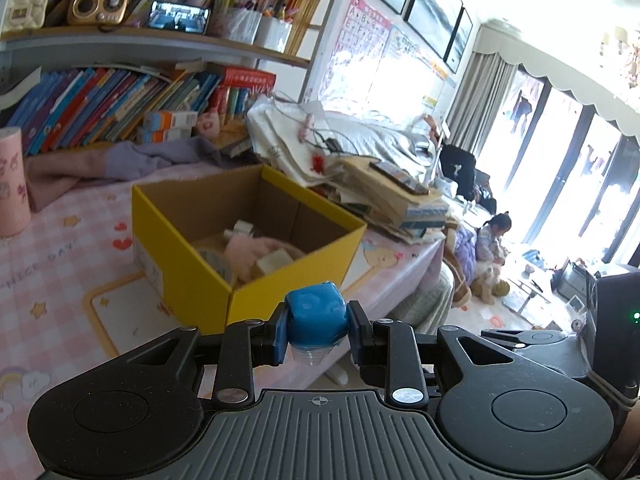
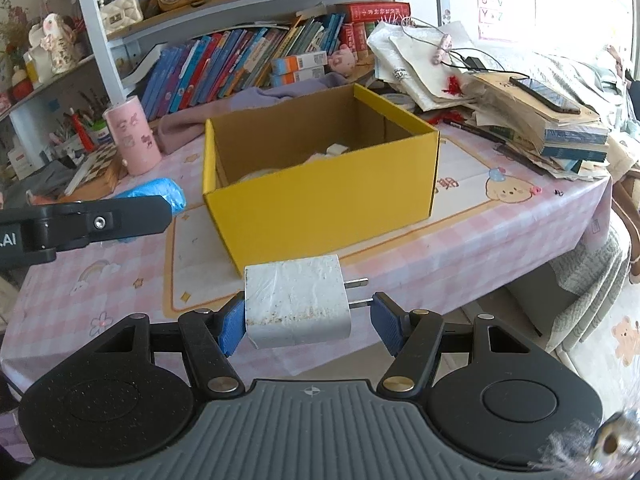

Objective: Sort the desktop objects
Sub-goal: 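Carry the blue cap and white charger in both tools over the yellow box, then open the right tool to drop the charger while the left tool releases the blue cap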

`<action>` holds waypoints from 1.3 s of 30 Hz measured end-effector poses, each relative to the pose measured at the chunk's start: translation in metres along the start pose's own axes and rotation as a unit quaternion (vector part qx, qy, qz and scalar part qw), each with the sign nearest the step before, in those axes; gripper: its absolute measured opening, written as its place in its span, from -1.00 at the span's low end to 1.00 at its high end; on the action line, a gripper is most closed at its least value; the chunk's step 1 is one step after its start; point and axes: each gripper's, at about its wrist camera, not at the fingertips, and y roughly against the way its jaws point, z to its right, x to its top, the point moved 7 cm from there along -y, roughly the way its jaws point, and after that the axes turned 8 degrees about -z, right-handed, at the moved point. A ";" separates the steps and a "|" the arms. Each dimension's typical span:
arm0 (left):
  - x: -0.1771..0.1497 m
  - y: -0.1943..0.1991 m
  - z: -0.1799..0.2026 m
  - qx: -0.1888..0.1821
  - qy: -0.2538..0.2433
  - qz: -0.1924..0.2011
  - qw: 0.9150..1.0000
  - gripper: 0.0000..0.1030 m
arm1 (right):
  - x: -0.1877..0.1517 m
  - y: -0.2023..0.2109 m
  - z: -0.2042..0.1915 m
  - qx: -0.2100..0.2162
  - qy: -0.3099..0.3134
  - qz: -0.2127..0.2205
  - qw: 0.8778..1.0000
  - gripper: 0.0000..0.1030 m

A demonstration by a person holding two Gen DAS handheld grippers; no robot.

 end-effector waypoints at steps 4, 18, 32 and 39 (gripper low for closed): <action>0.019 -0.004 -0.003 0.008 0.001 0.017 1.000 -0.46 | 0.016 -0.002 0.007 0.001 0.003 0.015 1.000 0.21; 0.086 -0.044 -0.028 0.069 0.031 0.052 0.996 -0.46 | 0.112 -0.027 0.016 0.045 0.084 0.076 0.993 0.21; 0.092 -0.107 -0.068 0.181 0.063 -0.001 0.981 -0.45 | 0.148 -0.107 0.002 0.116 0.217 0.024 0.969 0.21; 0.084 -0.138 -0.082 0.222 0.071 -0.042 0.971 -0.45 | 0.152 -0.153 0.003 0.133 0.266 -0.024 0.954 0.21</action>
